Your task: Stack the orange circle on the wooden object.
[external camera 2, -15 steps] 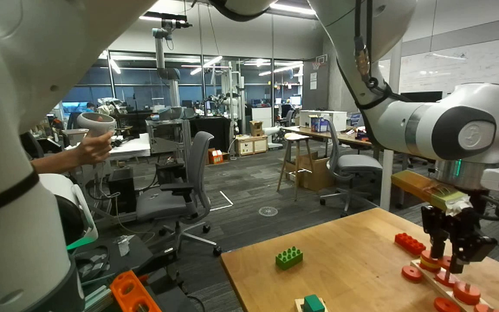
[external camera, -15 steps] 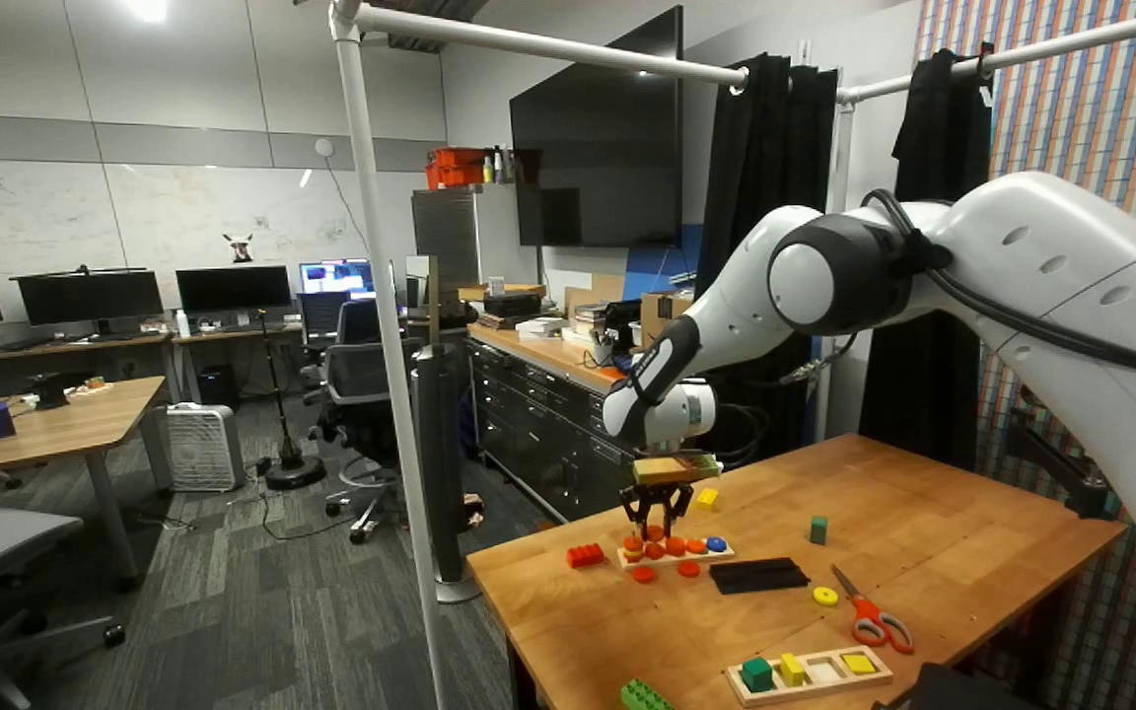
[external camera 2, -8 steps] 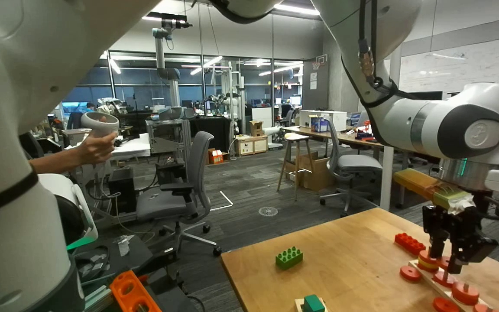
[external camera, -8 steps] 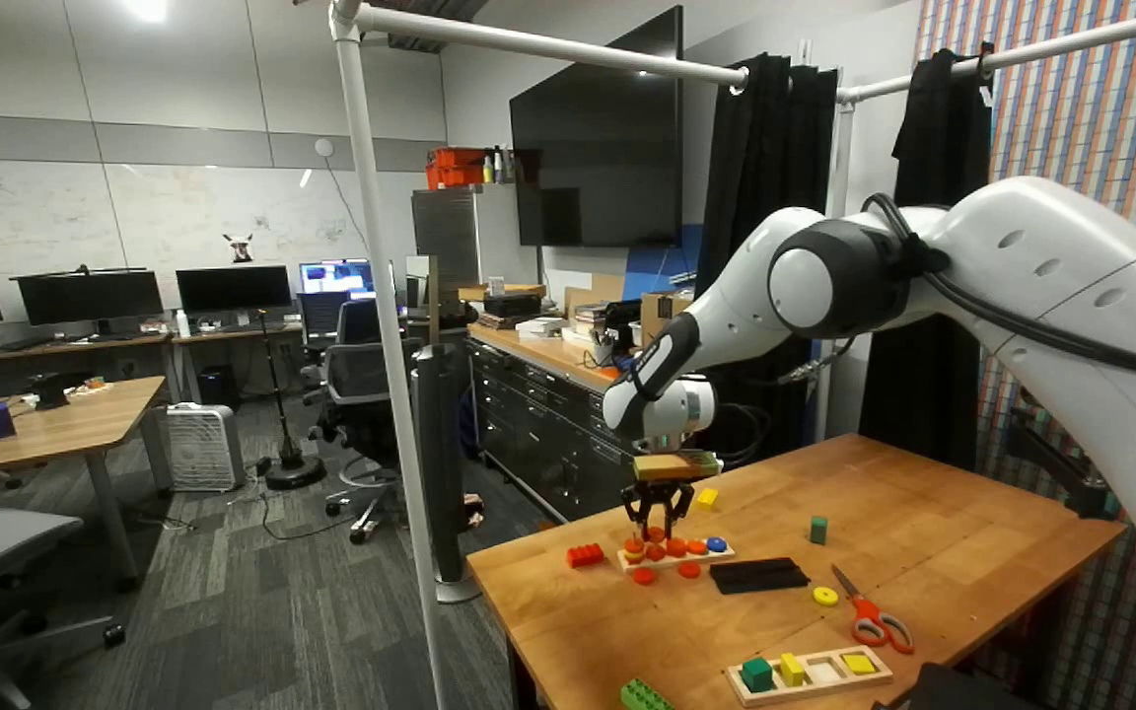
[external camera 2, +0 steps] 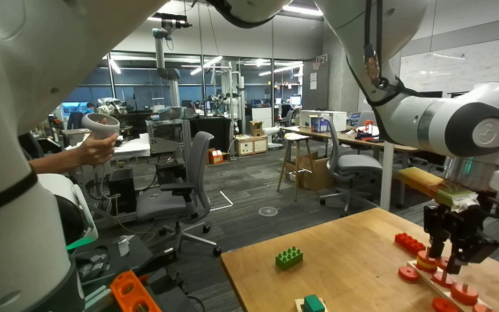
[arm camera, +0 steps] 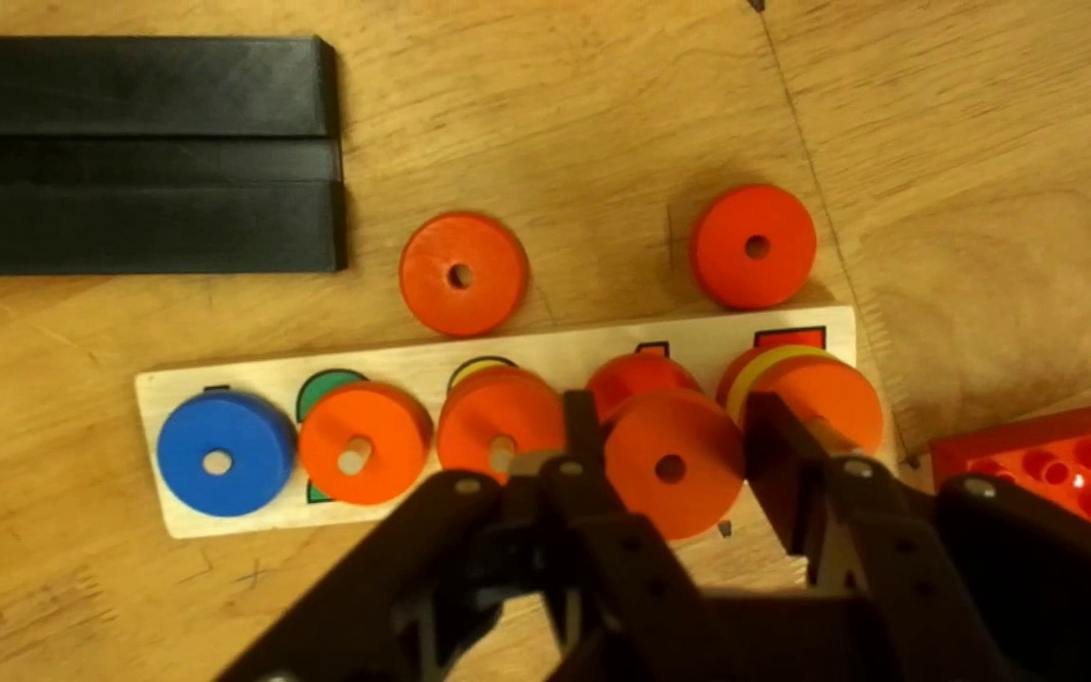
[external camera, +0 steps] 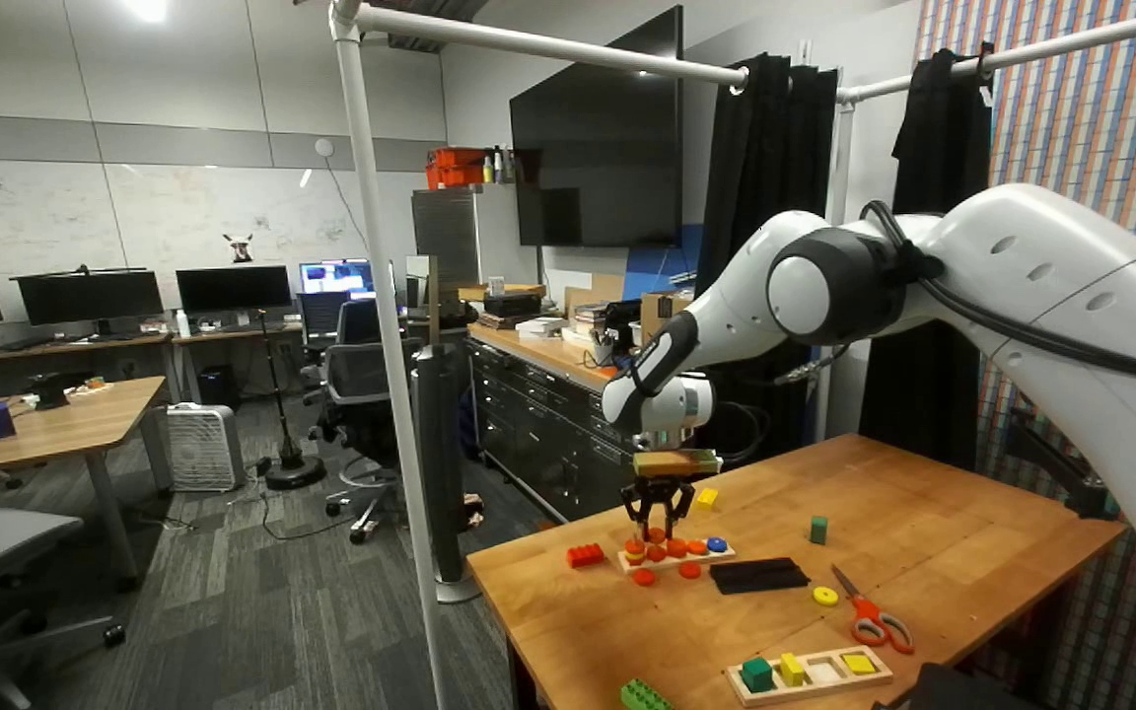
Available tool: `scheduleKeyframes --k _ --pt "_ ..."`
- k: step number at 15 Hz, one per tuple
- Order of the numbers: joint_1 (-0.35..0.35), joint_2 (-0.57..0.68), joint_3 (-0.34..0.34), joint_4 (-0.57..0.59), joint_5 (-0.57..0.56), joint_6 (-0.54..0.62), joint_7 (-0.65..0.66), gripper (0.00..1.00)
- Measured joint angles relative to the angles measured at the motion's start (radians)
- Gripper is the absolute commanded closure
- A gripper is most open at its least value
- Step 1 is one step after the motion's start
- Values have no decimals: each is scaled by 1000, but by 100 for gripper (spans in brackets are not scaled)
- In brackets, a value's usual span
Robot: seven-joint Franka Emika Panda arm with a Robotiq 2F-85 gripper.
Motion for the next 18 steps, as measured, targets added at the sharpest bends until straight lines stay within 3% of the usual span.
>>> scheduleKeyframes --k 3,4,5,7,10,11,18 --pt "-4 7 0 13 8 -20 0 82" --pt "-5 9 0 17 11 -24 0 65" --pt "-6 13 0 21 14 -28 -1 33" --pt "-8 21 0 31 18 -38 -1 27" --pt "-10 29 0 39 21 -48 -1 4" --pt "-10 30 0 40 21 -53 -1 0" --pt "6 28 -2 46 16 -61 1 0"
